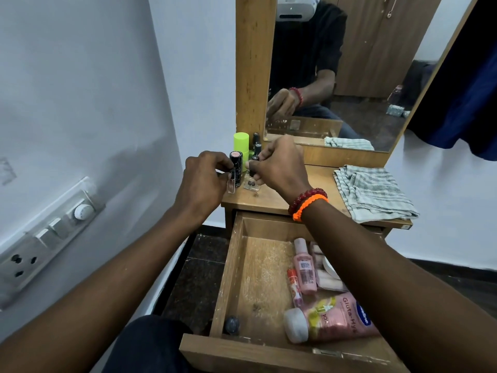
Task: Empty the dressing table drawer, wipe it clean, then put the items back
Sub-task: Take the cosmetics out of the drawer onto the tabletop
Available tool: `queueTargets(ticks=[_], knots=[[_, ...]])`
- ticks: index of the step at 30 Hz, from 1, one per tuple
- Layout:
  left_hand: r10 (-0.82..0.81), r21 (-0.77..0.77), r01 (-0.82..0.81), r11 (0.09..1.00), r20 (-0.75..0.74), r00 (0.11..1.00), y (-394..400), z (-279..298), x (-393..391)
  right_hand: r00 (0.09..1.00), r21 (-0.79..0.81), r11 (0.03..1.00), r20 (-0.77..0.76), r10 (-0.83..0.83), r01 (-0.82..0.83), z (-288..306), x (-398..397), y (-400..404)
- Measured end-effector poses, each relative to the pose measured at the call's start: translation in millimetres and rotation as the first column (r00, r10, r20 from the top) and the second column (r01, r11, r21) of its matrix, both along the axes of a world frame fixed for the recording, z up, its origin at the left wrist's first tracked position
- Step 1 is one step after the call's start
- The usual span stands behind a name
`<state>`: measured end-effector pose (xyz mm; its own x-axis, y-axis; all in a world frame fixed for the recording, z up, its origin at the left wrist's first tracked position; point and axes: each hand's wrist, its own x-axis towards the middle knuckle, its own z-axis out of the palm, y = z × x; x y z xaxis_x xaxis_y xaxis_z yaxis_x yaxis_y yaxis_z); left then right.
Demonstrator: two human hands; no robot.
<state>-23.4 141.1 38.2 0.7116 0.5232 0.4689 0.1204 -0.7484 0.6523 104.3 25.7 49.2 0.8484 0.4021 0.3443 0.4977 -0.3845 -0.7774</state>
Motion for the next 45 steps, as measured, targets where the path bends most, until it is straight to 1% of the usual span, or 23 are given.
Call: queueTargets(ticks=[5, 15, 20, 23, 30, 35, 37, 39, 40, 41, 42, 43, 44, 45], knots=[[-0.026, 0.012, 0.025, 1.000, 0.022, 0.999, -2.7, 0.1, -0.5, 1.000, -0.009, 1.000, -0.016, -0.020, 0.020, -2.2, -1.3, 1.9], [-0.029, 0.051, 0.027, 0.998, 0.054, 0.998, -5.1, -4.4, -4.7, 1.000, -0.041, 0.999, 0.006, 0.019, -0.018, -0.7, -14.1, -14.7], [-0.045, -0.001, 0.045, 0.999, 0.050, 0.998, -5.7, -8.4, -9.4, 0.998, -0.081, 0.997, 0.070, 0.001, 0.004, -8.8, -29.4, -46.1], [-0.066, -0.026, 0.067, 0.997, 0.034, 0.997, -7.4, -12.9, -12.1, 0.998, -0.103, 0.995, 0.057, -0.001, 0.007, -13.4, -37.5, -62.9], [-0.054, -0.062, 0.056, 0.997, 0.027, 0.998, -7.1, -19.5, -8.9, 1.000, -0.144, 0.989, 0.021, 0.018, -0.015, -12.5, -45.5, -78.3], [-0.029, -0.040, 0.028, 0.999, -0.008, 1.000, -5.8, -21.3, -6.9, 0.993, -0.212, 0.974, -0.106, 0.054, -0.075, -14.6, -57.4, -91.9], [-0.007, -0.021, 0.007, 1.000, -0.018, 1.000, -8.8, -21.7, -13.4, 0.982, -0.312, 0.939, -0.160, 0.098, -0.145, -17.3, -62.7, -98.6], [0.036, 0.045, -0.035, 0.998, -0.024, 0.999, -17.2, -19.2, -28.1, 0.966, -0.437, 0.874, -0.232, 0.116, -0.210, -23.4, -66.8, -106.1], [0.046, 0.089, -0.040, 0.995, -0.068, 0.997, -24.3, -16.1, -38.8, 0.960, -0.500, 0.836, -0.261, 0.102, -0.225, -27.9, -68.4, -109.7], [0.023, 0.113, -0.005, 0.994, -0.160, 0.987, -33.5, -12.5, -50.6, 0.957, -0.563, 0.795, -0.282, 0.072, -0.226, -32.8, -70.7, -113.7], [-0.034, 0.099, 0.066, 0.993, -0.297, 0.954, -43.8, -9.6, -62.8, 0.956, -0.623, 0.752, -0.290, 0.033, -0.215, -39.6, -72.6, -117.3], [-0.111, 0.045, 0.147, 0.988, -0.449, 0.887, -56.0, -7.1, -75.3, 0.954, -0.667, 0.716, -0.300, -0.004, -0.206, -46.3, -75.9, -121.1], [-0.187, -0.021, 0.215, 0.976, -0.577, 0.795, -68.0, -5.8, -87.4, 0.951, -0.698, 0.686, -0.309, -0.032, -0.204, -52.9, -80.6, -124.4], [-0.237, -0.064, 0.263, 0.963, -0.669, 0.704, -77.5, -7.0, -98.4, 0.952, -0.719, 0.665, -0.303, -0.041, -0.200, -60.2, -86.0, -126.7]])
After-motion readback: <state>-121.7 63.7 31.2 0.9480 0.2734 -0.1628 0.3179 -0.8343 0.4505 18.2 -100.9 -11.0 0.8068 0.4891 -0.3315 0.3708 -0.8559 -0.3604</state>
